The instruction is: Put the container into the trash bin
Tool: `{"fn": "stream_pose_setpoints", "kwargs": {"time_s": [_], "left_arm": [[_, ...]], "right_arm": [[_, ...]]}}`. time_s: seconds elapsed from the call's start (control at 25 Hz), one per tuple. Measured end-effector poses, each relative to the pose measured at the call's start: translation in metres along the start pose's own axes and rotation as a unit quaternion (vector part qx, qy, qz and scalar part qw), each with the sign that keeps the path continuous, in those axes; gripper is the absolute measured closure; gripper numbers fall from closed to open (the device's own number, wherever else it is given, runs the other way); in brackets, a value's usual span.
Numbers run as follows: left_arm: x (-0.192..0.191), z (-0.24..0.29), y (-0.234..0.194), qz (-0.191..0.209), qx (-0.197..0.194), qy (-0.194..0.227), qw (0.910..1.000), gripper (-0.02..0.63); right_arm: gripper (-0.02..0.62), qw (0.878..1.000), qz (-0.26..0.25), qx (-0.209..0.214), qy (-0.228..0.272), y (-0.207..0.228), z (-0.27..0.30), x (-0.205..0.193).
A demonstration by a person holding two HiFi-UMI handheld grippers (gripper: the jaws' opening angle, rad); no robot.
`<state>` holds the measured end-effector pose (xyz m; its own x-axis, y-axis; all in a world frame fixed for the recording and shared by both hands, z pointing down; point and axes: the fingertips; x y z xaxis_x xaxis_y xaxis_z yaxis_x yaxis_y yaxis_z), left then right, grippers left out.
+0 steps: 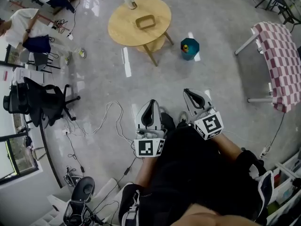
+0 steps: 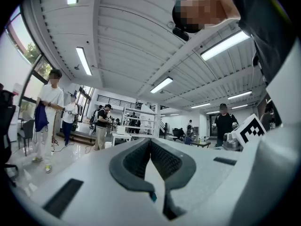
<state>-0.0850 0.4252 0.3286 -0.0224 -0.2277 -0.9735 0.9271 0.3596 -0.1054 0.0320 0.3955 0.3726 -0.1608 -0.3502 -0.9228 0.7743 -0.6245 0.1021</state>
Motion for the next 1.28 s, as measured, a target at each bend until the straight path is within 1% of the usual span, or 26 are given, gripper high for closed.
{"fn": "stream_pose_setpoints", "kwargs": {"time_s": [0.12, 0.24, 0.56, 0.68, 1.04, 1.28], "left_arm": [[-0.003, 0.006, -0.001, -0.003, 0.005, -0.005, 1.0000, 0.595], [-0.004, 0.019, -0.012, -0.007, 0.012, -0.005, 0.9999, 0.595], [-0.004, 0.078, -0.061, -0.022, 0.008, -0.007, 0.9997, 0.595], [0.006, 0.105, -0.086, -0.021, 0.004, -0.003, 0.9998, 0.595], [0.038, 0.178, -0.184, -0.027, -0.009, -0.006, 0.9996, 0.595], [0.048, 0.216, -0.240, -0.025, -0.021, -0.003, 0.9995, 0.595]], "right_arm": [[0.569, 1.000, 0.005, 0.006, -0.004, 0.004, 0.006, -0.004], [0.569, 1.000, 0.006, 0.011, -0.009, 0.009, 0.022, -0.004], [0.569, 1.000, -0.004, 0.009, -0.020, 0.030, 0.085, 0.012], [0.569, 1.000, -0.008, 0.007, -0.027, 0.041, 0.118, 0.026], [0.569, 0.999, -0.016, -0.007, -0.040, 0.061, 0.227, 0.078], [0.569, 0.998, -0.020, -0.016, -0.051, 0.066, 0.290, 0.096]]}}
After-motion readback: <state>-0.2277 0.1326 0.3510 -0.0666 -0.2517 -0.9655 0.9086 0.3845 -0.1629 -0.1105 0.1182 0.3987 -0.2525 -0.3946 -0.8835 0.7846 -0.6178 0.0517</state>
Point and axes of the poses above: the fingertips, and each gripper's own axes: z forward along the fingers, y to its right, x out of its top, and after that the axes turned 14 degrees about -y, right-handed
